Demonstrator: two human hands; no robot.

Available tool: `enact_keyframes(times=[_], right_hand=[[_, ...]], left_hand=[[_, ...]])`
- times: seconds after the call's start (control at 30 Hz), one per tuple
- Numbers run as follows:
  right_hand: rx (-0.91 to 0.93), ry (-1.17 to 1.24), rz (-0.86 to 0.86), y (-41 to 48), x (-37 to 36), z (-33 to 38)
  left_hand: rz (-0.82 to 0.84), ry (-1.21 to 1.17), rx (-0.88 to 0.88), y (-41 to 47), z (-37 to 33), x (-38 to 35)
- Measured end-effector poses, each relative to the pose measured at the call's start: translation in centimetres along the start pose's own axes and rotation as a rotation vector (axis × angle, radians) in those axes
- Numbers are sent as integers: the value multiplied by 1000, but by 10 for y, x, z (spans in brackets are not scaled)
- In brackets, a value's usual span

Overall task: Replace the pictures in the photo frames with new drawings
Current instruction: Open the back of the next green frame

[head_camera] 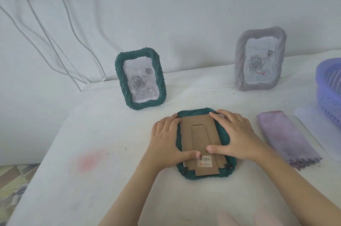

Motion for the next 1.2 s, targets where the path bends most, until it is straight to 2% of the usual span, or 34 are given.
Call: enact_keyframes(times=[0.2,0.63,0.83,1.03,1.2], right_hand=[[-7,-16,16,0,0,-1],[-12,-1,16,0,0,-1],[-16,13,36,1,1,-1],[-39,-6,87,6,5,1],[-24,-1,66,3,4,-3]], left_hand=[[7,-34,19,-5,0,-4],[23,81,20,-2,1,-2],[86,126,13,5,0,2],[181,131,16,15,-2,5],[146,55,33,7,-1,-1]])
Point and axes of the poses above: each hand's wrist, its own y-axis towards the middle knuckle, its own x-axis out of the back of the hand, z = x × y, the point moved 2 cm from there along y, towards the middle knuckle, and after that the axes turned 10 degrees about y, right-handed, at the moved point
